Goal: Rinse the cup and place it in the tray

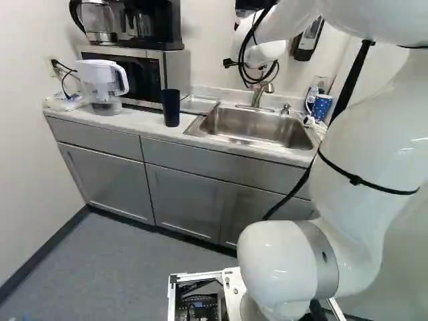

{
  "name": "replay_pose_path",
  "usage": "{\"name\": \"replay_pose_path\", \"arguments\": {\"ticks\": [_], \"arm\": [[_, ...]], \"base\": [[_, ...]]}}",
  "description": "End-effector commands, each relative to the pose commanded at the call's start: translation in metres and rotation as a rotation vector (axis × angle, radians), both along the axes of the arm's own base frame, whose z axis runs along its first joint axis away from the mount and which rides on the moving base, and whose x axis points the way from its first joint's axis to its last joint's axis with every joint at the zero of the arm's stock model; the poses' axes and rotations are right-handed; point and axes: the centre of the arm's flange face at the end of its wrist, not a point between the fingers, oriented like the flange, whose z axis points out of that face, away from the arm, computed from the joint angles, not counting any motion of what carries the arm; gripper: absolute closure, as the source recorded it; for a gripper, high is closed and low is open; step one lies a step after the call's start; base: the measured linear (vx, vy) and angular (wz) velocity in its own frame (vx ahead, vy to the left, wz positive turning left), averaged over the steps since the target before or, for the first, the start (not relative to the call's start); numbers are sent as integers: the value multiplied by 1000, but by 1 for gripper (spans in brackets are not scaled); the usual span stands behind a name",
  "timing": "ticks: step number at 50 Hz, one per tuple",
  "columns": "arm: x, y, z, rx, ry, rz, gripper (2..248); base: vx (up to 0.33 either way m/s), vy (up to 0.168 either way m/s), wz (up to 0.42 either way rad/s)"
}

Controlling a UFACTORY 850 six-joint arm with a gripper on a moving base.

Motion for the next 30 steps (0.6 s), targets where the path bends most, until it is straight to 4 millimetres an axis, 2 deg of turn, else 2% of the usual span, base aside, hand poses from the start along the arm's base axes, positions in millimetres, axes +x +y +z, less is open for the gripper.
{"name": "replay_pose_path", "arguments": {"ticks": [13, 30], "arm": [[13, -17, -3, 3, 28, -28, 3], [20, -27, -7, 8, 72, -44, 3]], "base": [[0, 0, 0], [0, 0, 0]]}}
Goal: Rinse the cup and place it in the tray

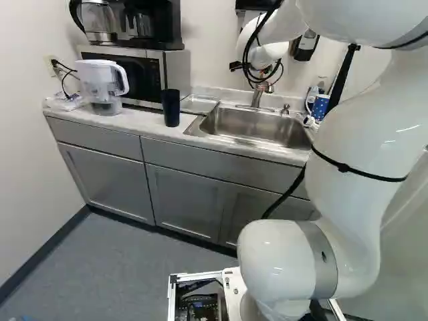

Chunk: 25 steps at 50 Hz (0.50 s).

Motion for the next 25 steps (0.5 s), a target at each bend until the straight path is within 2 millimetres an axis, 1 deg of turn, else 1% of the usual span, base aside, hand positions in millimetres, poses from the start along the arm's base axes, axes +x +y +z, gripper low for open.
{"name": "replay_pose_path", "arguments": {"ticks": [12, 25], "arm": [[7, -6, -3, 4, 31, -9, 3], [20, -13, -4, 5, 33, -17, 3]], "base": [[0, 0, 0], [0, 0, 0]]}}
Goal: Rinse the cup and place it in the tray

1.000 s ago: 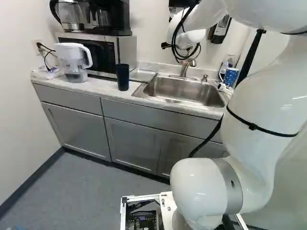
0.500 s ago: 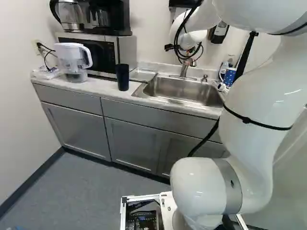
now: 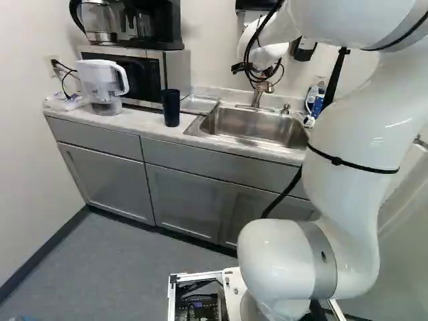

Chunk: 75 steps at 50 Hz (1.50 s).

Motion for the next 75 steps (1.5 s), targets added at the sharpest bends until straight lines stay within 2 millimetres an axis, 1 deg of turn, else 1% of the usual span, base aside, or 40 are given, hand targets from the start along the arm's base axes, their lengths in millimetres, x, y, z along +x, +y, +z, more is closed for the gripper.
{"name": "replay_pose_path", "arguments": {"ticks": [35, 48, 58, 75], "arm": [[34, -16, -2, -2, -10, -17, 3], [36, -17, -2, -3, -17, -18, 3], [41, -18, 1, -9, -53, -17, 3], [61, -21, 5, -22, -134, -17, 3]], "base": [[0, 0, 0], [0, 0, 0], [0, 0, 0], [0, 0, 0]]}}
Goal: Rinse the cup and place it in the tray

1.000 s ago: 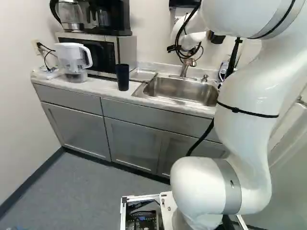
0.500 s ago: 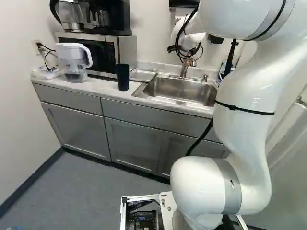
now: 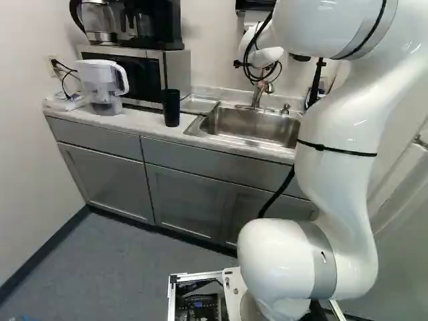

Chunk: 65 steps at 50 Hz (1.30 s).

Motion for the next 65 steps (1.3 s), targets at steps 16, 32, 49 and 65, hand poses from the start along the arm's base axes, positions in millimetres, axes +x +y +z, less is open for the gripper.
{"name": "replay_pose_path", "arguments": {"ticks": [16, 32, 49, 65], "arm": [[20, -2, -2, -2, -9, 2, 3], [15, 5, -2, -1, -6, 12, 3], [-15, 22, 2, 1, 7, 30, 3], [-47, 34, 2, 7, 44, 41, 3]], "base": [[0, 0, 0], [0, 0, 0], [0, 0, 0], [0, 0, 0]]}}
